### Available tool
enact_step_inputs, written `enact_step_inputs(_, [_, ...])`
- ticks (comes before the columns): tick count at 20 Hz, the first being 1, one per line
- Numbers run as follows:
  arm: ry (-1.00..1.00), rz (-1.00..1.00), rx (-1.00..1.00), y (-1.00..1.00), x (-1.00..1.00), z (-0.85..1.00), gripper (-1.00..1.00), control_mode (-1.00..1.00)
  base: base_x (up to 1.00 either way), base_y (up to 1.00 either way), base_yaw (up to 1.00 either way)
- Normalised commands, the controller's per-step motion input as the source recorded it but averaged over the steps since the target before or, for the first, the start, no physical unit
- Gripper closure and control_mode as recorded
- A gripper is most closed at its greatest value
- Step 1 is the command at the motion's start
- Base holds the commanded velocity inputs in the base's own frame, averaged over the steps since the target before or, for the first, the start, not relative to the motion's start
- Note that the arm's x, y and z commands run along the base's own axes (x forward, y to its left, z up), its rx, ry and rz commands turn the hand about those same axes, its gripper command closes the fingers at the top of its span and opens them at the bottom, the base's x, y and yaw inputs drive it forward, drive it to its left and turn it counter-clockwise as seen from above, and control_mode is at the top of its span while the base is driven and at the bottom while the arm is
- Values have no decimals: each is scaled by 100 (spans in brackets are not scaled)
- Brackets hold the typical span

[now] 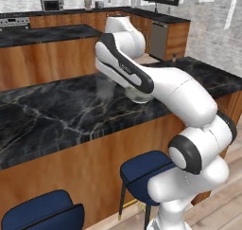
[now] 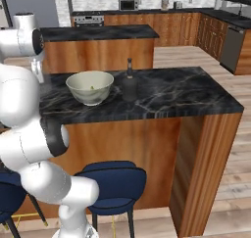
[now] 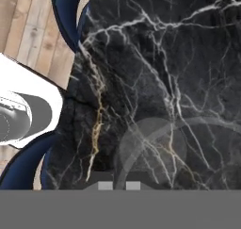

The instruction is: There is a bowl on the dining counter. Grab a lemon wedge from the fridge and place it in the bowl. Then get the liquor bottle and glass cup from the cabinet and place them next to the bowl.

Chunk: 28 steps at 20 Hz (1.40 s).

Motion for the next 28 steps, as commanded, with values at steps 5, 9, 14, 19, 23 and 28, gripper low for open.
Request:
enact_step_inputs(5, [0, 0, -10, 13, 27, -25, 100, -100, 0, 0, 0])
enact_step_inputs(9, [0, 0, -6, 10, 18, -36, 100, -100, 0, 0, 0])
enact_step_inputs(14, [0, 0, -1, 0, 1, -36, 100, -100, 0, 0, 0])
enact_step_inputs(19, [-3, 0, 0, 0, 0, -28, 100, -100, 0, 0, 0])
enact_step_inputs(23, [-1, 0, 0, 0, 15, -21, 100, -100, 0, 0, 0])
enact_step_inputs(28, [-1, 0, 0, -6, 30, -21, 100, -100, 0, 0, 0])
